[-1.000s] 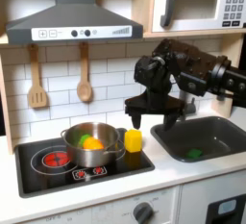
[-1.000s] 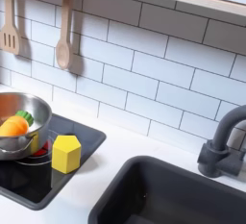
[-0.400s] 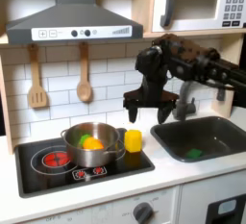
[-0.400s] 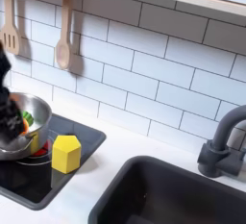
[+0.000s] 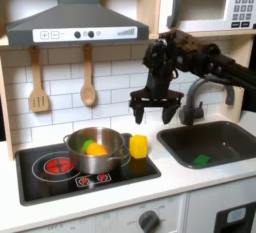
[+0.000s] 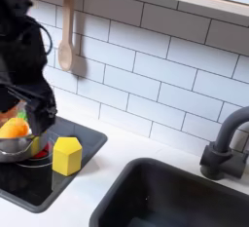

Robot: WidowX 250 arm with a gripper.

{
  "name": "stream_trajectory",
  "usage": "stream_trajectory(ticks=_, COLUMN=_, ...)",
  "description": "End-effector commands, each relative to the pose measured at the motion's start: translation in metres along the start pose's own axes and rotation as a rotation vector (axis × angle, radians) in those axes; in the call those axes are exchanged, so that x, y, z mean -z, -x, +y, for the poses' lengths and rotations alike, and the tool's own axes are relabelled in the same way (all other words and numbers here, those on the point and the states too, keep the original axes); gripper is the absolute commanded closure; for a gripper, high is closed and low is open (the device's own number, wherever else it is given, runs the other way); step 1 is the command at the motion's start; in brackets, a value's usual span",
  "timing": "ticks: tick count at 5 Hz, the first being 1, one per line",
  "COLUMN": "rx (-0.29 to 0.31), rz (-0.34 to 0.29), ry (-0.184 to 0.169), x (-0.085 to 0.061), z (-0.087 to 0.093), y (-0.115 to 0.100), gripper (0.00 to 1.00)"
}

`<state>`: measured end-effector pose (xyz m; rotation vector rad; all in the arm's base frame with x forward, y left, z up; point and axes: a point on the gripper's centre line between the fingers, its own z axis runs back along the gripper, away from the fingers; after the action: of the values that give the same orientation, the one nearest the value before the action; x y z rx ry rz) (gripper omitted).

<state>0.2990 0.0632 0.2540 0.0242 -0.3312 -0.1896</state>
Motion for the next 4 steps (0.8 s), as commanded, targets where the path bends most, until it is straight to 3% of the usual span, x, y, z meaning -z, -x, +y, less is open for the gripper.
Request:
stream_trajectory(ticks=1, rx=-0.027, rz=0.017, ry=0.008, x=0.019, z=0.004, y=-0.009, gripper=0.00)
stream_trajectory(ticks=3, rx=-0.106, rz=0.009, ry=-0.023, x=0.036, z=0.015, y=-0.013, gripper=0.00)
stream_trajectory(ticks=4, rx=-0.133, rz=-0.010, ry=-0.009, x=0.033, z=0.010, y=-0.019, gripper=0.00)
